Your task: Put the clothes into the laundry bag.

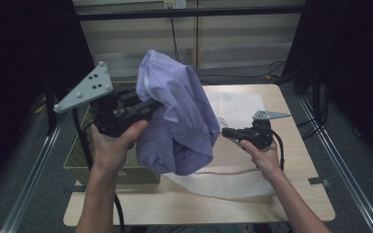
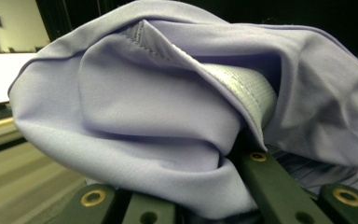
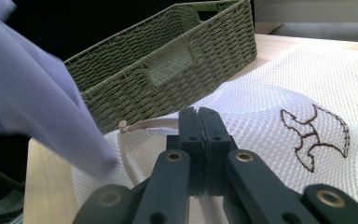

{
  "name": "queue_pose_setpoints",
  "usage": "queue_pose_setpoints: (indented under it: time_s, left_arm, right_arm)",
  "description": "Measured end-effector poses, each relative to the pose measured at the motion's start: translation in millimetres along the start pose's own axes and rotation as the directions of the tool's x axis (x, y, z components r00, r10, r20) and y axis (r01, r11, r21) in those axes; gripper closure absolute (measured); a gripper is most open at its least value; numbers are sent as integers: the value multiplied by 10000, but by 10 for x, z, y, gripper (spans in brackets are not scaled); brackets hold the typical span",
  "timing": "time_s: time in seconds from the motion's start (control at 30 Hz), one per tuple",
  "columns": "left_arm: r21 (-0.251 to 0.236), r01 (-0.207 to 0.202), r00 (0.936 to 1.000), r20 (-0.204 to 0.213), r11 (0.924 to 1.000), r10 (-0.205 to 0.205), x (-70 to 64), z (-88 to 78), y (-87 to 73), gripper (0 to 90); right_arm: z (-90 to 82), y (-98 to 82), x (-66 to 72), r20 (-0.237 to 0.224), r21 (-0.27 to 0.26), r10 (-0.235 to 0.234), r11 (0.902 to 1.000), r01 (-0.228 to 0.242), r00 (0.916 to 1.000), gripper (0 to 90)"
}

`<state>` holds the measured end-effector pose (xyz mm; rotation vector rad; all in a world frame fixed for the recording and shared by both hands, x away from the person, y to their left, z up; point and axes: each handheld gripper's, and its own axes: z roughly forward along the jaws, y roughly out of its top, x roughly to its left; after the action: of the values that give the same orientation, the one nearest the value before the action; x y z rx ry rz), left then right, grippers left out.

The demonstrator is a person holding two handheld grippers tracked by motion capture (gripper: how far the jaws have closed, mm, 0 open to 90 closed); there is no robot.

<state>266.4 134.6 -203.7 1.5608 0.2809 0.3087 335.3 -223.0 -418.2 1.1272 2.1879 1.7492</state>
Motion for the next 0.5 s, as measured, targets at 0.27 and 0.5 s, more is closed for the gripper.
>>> queue_pose_setpoints:
  time_s: [0.27, 0.5]
  left_arm:
    - [634, 335, 9980, 505, 9974, -367, -14, 333, -235, 822]
    - [997, 514, 9949, 819, 9937, -597, -39, 572, -393, 822]
  right_arm:
    - [3, 2, 8, -62, -11, -31, 10000, 31, 10000, 892]
    - [-3, 3, -6, -161, -71, 65, 10000, -66, 9998, 892]
